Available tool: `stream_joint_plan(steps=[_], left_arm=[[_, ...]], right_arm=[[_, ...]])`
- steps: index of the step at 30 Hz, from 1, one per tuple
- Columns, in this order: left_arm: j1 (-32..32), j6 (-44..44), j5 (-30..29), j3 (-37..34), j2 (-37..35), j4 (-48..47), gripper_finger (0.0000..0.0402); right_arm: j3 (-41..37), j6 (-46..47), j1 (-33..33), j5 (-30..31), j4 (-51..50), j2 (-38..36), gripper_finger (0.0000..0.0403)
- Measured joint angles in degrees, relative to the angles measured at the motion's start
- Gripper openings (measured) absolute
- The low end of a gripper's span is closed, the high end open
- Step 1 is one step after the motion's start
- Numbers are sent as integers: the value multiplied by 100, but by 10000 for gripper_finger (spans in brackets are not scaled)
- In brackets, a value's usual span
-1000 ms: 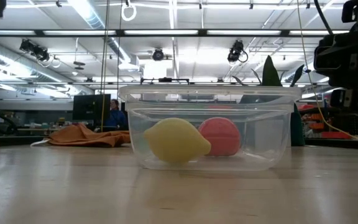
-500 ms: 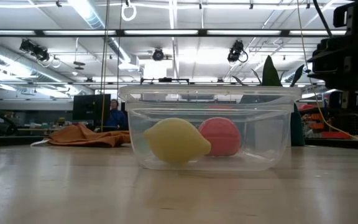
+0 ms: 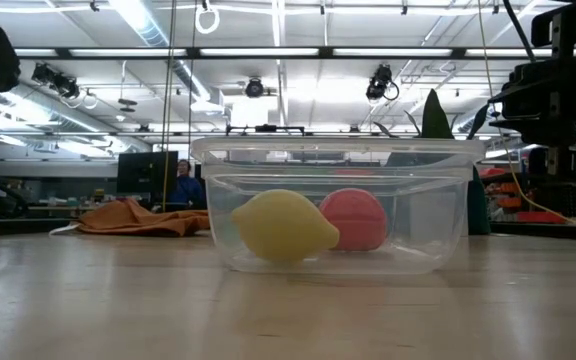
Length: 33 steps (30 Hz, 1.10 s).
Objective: Pick and placing Produce into tupperware
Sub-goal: Put the pear into the transparent bin
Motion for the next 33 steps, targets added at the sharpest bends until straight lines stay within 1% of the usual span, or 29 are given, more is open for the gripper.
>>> stream_joint_plan(steps=[2, 5, 7, 10, 14, 17, 21, 24, 26, 29, 33], left_arm=[[-2, 55, 166, 73, 261, 28, 242], [-2, 288, 636, 183, 695, -11, 284], [-2, 503, 871, 286, 1007, -93, 306], [-2, 978, 1000, 476, 1426, -216, 328], [-2, 1669, 1019, 727, 1929, -389, 345], [-2, 1887, 1260, 862, 2252, -678, 355], [-2, 1895, 1371, 890, 2500, -1102, 374], [54, 1615, 1467, 884, 2653, -1412, 391], [108, 1579, 1817, 864, 2705, -1445, 398], [149, 1690, 2288, 857, 2777, -1356, 396], [149, 1841, 2405, 855, 2780, -1289, 398]], right_arm=[[0, 8, 0, 0, -1, 0, 68], [0, 8, 0, 0, -1, 1, 68], [0, 7, 0, 0, 0, 0, 68], [0, 6, 0, 0, -2, 0, 68], [0, 6, 0, -2, -2, 1, 68], [0, 11, 0, -2, 0, 1, 68], [0, 8, 0, -4, 0, 0, 68], [0, 7, 0, -4, -2, 2, 68], [0, 6, 0, -6, 0, 2, 68], [0, 6, 0, -7, 0, 2, 68], [0, 4, 0, -7, 0, 1, 68]])
